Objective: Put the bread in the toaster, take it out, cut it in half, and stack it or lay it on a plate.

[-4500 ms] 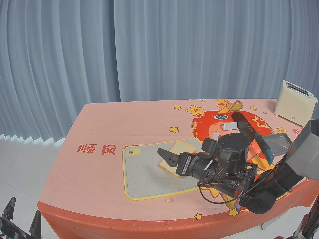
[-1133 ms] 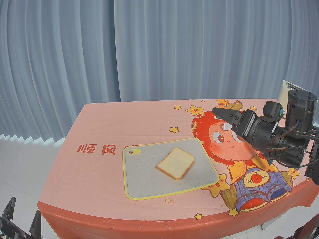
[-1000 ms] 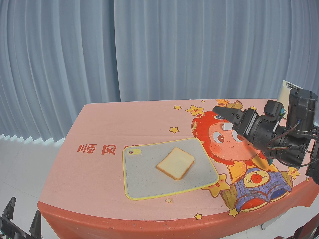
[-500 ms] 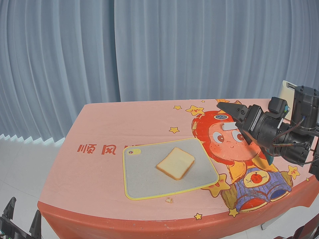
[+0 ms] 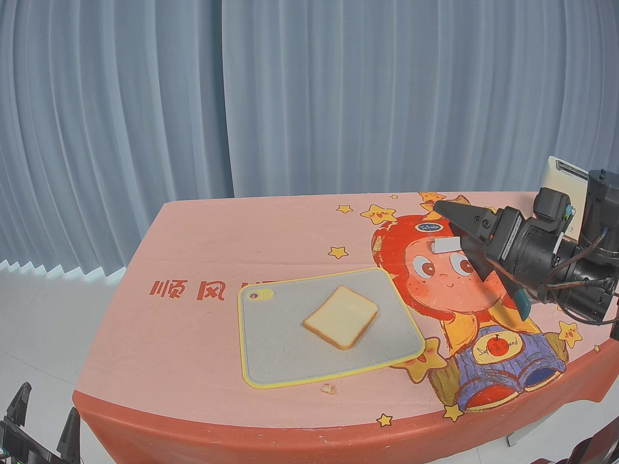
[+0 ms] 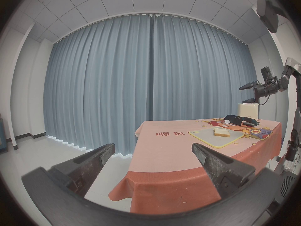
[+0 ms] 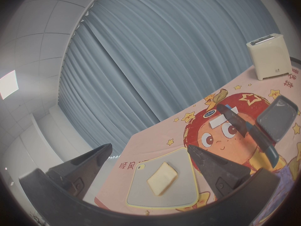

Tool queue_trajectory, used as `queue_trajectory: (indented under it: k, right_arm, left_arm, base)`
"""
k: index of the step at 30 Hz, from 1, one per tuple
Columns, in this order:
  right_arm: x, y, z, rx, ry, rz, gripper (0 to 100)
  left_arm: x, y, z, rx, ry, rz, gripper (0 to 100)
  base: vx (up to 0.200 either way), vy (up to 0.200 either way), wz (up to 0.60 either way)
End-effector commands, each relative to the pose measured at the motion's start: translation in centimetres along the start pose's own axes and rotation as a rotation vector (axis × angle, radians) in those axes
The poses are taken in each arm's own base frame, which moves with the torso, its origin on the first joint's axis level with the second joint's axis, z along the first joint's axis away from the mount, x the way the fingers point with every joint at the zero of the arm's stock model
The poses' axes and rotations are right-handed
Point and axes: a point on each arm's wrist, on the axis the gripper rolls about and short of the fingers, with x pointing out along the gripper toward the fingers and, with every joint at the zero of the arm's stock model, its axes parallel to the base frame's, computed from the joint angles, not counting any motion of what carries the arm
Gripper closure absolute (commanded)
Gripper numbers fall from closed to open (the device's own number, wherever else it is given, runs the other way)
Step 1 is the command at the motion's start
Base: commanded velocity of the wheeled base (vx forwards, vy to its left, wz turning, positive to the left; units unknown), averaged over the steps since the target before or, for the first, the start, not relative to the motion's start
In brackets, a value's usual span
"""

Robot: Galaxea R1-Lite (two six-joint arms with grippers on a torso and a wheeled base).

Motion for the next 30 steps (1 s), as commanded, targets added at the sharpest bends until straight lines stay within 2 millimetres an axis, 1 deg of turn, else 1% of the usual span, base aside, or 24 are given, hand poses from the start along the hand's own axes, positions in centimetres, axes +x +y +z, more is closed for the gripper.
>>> queue_trajectory:
  k: [1, 4, 6, 7, 12, 16, 23, 28, 30]
  right_arm:
    - [-1.0, -0.3, 0.9, -0.007, -0.034, 0.009, 0]
    - [-1.1, -0.8, 1.6, -0.017, -0.063, -0.01, 0]
    - [-1.2, -1.0, 1.8, -0.039, -0.072, -0.02, 0]
    - [-1.4, -1.2, 2.1, -0.086, -0.087, -0.029, 0]
    - [-1.9, -1.7, 2.8, -0.145, -0.132, -0.032, 0]
    - [-2.8, -1.5, 2.9, -0.151, -0.145, 0.003, 0]
    - [-2.9, -1.9, 2.6, -0.191, -0.144, -0.026, 0]
    - [-4.8, -1.7, 2.5, -0.165, -0.162, 0.019, 0]
    - [-5.2, -1.7, 2.4, -0.151, -0.157, 0.037, 0]
  left_arm:
    - [0.1, 0.0, -0.5, -0.001, 0.015, 0.001, 0]
    - [0.1, 0.0, -0.5, -0.001, 0.015, 0.001, 0]
    - [0.1, 0.0, -0.5, -0.001, 0.015, 0.001, 0]
    - [0.1, 0.0, -0.5, -0.001, 0.015, 0.001, 0]
    - [0.1, 0.0, -0.5, -0.001, 0.015, 0.001, 0]
    - [0.1, 0.0, -0.5, -0.001, 0.015, 0.001, 0]
    - [0.1, 0.0, -0.5, -0.001, 0.015, 0.001, 0]
    - [0.1, 0.0, -0.5, -0.001, 0.015, 0.001, 0]
    - [0.1, 0.0, -0.5, -0.001, 0.015, 0.001, 0]
  base:
    - [0.0, 0.0, 0.0]
    - [0.0, 0.0, 0.0]
    - [0.0, 0.0, 0.0]
    - [0.0, 0.0, 0.0]
    - [0.0, 0.0, 0.0]
    - [0.0, 0.0, 0.0]
    - [0.0, 0.0, 0.0]
    - [0.0, 0.0, 0.0]
    - [0.0, 0.0, 0.0]
